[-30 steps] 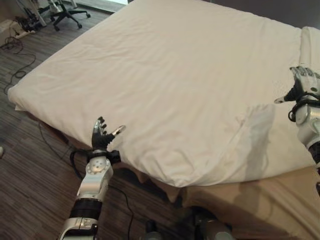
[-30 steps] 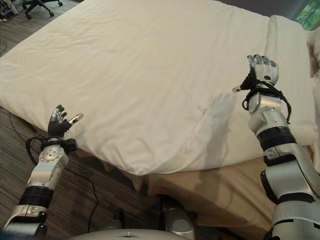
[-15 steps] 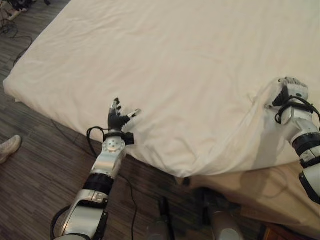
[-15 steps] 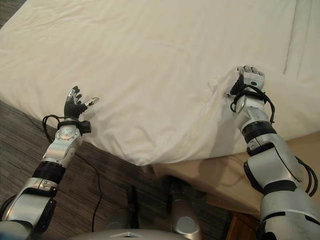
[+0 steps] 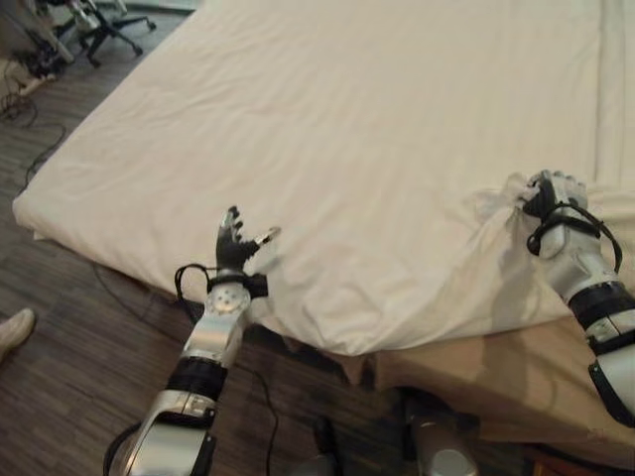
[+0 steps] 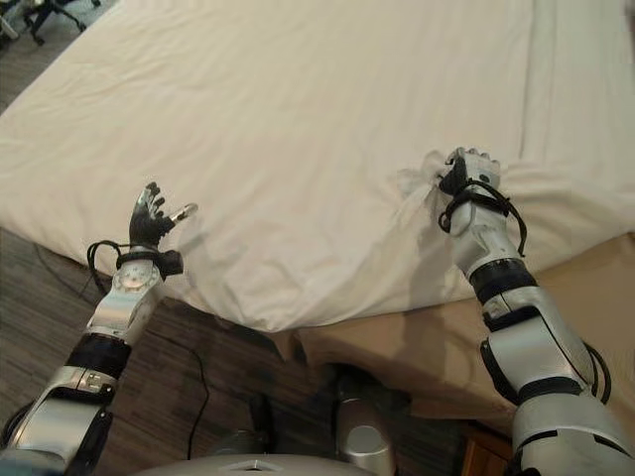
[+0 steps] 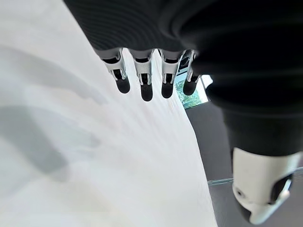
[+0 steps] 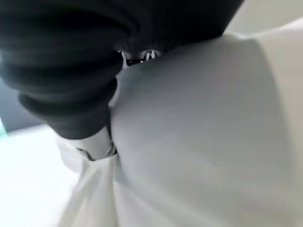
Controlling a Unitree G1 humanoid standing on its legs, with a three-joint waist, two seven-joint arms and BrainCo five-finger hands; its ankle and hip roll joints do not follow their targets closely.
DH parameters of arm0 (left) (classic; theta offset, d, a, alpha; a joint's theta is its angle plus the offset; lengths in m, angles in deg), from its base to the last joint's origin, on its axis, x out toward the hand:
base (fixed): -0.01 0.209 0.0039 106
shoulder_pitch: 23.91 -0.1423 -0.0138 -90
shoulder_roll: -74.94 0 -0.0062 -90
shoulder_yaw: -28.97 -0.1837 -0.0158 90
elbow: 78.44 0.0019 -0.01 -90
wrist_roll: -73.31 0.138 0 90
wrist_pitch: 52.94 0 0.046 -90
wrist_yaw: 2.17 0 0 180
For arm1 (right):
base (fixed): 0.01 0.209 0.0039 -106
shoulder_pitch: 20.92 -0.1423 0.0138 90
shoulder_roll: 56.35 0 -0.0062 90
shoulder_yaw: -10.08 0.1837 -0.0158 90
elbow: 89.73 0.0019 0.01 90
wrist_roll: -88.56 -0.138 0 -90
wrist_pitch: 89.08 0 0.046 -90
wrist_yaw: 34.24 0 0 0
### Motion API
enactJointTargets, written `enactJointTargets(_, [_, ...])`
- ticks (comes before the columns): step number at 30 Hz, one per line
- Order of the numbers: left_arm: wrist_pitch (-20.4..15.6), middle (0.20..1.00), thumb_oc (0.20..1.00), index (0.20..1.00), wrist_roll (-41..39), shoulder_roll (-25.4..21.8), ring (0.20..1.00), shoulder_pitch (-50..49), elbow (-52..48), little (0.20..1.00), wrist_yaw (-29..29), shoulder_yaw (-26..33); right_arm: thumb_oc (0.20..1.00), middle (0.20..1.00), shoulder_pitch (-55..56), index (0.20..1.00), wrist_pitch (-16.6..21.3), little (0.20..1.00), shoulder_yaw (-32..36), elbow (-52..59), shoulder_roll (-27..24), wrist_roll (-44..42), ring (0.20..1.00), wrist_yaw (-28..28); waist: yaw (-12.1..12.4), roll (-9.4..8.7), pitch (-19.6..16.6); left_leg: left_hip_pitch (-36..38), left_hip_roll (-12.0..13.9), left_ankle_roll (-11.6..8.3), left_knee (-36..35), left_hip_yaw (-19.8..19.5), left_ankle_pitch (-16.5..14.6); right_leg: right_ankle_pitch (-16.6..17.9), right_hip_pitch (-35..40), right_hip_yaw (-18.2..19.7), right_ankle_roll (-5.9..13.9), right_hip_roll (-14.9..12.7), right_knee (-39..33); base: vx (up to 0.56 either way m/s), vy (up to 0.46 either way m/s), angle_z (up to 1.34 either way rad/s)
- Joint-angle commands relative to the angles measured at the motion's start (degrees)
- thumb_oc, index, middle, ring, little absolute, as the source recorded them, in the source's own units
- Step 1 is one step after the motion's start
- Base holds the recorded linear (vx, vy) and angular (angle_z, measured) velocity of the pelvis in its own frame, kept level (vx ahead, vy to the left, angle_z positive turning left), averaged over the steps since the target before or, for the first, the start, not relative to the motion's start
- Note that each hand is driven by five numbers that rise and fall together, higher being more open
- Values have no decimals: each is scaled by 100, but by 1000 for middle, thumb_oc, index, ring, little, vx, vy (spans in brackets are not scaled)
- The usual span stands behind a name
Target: Making the bed.
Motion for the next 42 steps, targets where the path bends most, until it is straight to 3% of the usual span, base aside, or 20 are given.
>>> enactJointTargets(1, [-34,1000,1000,1000,76,-370,1000,-122,123,1000,142,2,200,200,135,200,-36,200,63,-330,-250,60,200,-63,16,-318,-596,-345,146,-130,68,-104,60,-911,375,89,644,-722,110,-34,75,-34])
enactJointTargets(7, [101,1000,1000,1000,75,-248,1000,-695,-58,1000,358,329,200,200,1243,200,-46,200,890,73,-300,129,200,-10,-53,-429,-704,-150,122,-48,68,28,-24,-860,429,280,677,-723,110,-40,54,-18])
enactJointTargets(15, [174,1000,1000,1000,131,-104,1000,-997,-139,1000,505,538,200,200,2219,200,-168,200,1806,37,-566,80,200,-8,-417,-297,-710,66,159,-55,68,373,-59,-833,399,585,699,-693,110,-27,-1,-24])
enactJointTargets(20, [205,1000,1000,1000,135,90,1000,-1136,-137,1000,543,591,200,200,2820,200,-206,200,2146,-159,-433,44,200,-48,-520,-240,-699,119,228,-87,68,430,-41,-887,445,616,678,-634,110,-11,-47,-7])
enactJointTargets(22, [211,1000,1000,1000,161,147,1000,-1184,-111,1000,559,592,332,332,3027,332,-223,332,2165,-444,-323,39,332,-33,-556,-229,-695,117,264,-105,68,447,-18,-914,463,620,672,-604,110,-6,-63,-4])
enactJointTargets(23, [211,1000,1000,1000,162,145,1000,-1190,-112,1000,559,587,492,492,3029,492,-213,492,2160,-458,-321,33,492,-43,-552,-230,-700,120,267,-107,68,448,-20,-916,465,620,671,-601,110,-3,-33,-2])
enactJointTargets(25, [234,1000,1000,1000,173,184,1000,-1241,-135,1000,569,614,1000,1000,3249,1000,-247,1000,2269,-589,-205,10,1000,-54,-582,-227,-700,116,297,-121,68,455,-5,-932,480,607,659,-585,110,-6,-57,-6])
enactJointTargets(32, [246,1000,1000,1000,178,253,1000,-1273,-98,1000,481,674,1000,1000,4099,1000,-155,1000,2490,-1383,311,-456,1000,-168,-709,-269,-701,75,410,-183,68,452,68,-978,501,536,637,-497,110,-7,-51,0])
enactJointTargets(42, [233,1000,1000,1000,189,286,1000,-1250,-111,1000,319,500,1000,1000,4647,1000,-30,1000,2291,-3734,1184,-1271,1000,-135,-685,-511,-739,65,468,-205,68,400,86,-997,579,418,640,-438,110,-5,-26,-3])
